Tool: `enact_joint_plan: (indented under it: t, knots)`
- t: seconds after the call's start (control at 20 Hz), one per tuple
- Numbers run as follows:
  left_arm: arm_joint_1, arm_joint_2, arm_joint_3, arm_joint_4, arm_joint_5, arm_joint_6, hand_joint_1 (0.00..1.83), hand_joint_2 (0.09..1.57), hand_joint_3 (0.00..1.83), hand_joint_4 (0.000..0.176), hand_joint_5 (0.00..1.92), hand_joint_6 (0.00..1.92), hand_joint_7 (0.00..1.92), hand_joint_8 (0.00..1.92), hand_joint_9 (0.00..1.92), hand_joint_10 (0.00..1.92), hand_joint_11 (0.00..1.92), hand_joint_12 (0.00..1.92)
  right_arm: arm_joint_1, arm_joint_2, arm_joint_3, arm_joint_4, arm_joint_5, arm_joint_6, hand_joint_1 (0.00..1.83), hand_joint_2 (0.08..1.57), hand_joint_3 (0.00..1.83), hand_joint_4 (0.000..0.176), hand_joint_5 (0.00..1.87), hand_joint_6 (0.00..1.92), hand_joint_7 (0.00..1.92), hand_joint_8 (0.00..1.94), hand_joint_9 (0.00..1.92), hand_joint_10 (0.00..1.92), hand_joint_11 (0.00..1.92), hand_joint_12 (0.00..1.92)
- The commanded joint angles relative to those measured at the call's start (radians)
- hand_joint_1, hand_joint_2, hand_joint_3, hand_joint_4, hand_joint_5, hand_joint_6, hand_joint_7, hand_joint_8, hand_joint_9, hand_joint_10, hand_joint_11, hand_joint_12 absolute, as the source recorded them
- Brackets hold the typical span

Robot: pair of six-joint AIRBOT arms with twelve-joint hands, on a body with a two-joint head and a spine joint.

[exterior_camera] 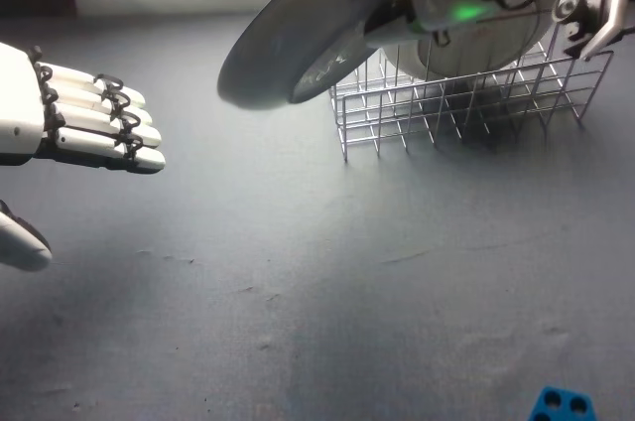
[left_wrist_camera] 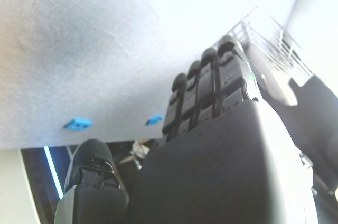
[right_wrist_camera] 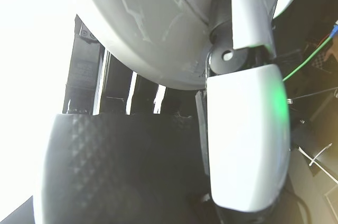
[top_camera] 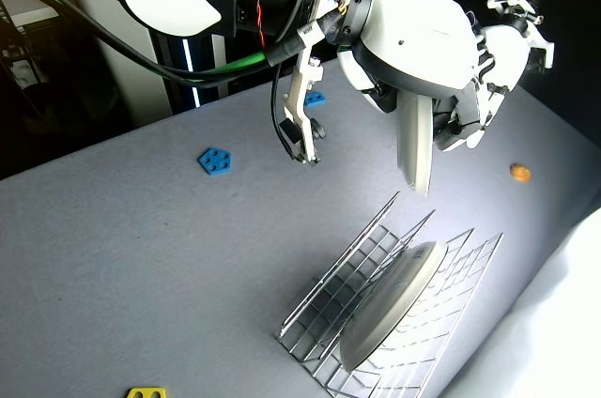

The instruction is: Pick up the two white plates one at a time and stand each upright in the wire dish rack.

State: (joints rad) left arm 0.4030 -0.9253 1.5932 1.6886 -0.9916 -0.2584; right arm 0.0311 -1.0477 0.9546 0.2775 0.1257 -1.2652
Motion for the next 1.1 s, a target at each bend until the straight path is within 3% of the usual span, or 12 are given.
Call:
enact_joint_plan:
  t: [0.0,0.4,0.65,0.85,0.95,1.05]
  knots:
    - [-0.007,0.004,0.005,-0.068,-0.018,0.002,0.0,1.15,0.0,0.0,0.0,0.0,0.0,0.0,0.0,0.0,0.0,0.0,0.022,0.011,0.002,0.004,0.151,0.002,1.24,1.06,0.0,0.026,1.12,0.81,1.11,0.72,1.19,0.0,0.72,0.9]
    - [-0.006,0.004,0.002,-0.067,-0.027,0.003,0.0,1.15,0.0,0.0,0.0,0.0,0.0,0.0,0.0,0.0,0.0,0.0,0.01,0.032,0.008,0.066,0.2,-0.035,1.24,1.05,0.0,0.032,1.13,0.78,1.13,0.7,1.2,0.0,0.73,0.93]
    - [-0.007,0.004,-0.005,-0.066,-0.027,0.005,0.0,1.14,0.0,0.0,0.0,0.0,0.0,0.0,0.0,0.0,0.0,0.0,-0.003,0.049,0.008,0.114,0.255,-0.05,1.24,1.06,0.0,0.023,1.12,0.82,1.12,0.7,1.19,0.0,0.73,0.92]
    - [-0.006,0.001,-0.005,-0.058,-0.027,0.009,0.0,1.15,0.0,0.0,0.0,0.0,0.0,0.0,0.0,0.0,0.0,0.0,-0.008,0.049,0.003,0.428,0.264,-0.379,1.24,1.06,0.0,0.029,1.1,0.83,1.11,0.72,1.18,0.0,0.71,0.94]
    - [-0.006,0.0,-0.005,-0.057,-0.027,0.011,0.0,1.14,0.0,0.0,0.0,0.0,0.0,0.0,0.0,0.0,0.0,0.0,-0.005,0.049,0.003,0.518,0.266,-0.468,1.25,1.04,0.0,0.032,1.16,0.74,1.16,0.63,1.22,0.01,0.74,0.93]
    - [-0.005,0.0,-0.005,-0.057,-0.028,0.011,0.0,1.14,0.0,0.0,0.0,0.0,0.0,0.0,0.0,0.0,0.0,0.0,0.002,0.049,0.003,0.588,0.259,-0.551,1.24,1.06,0.0,0.027,1.11,0.82,1.13,0.69,1.21,0.0,0.73,0.92]
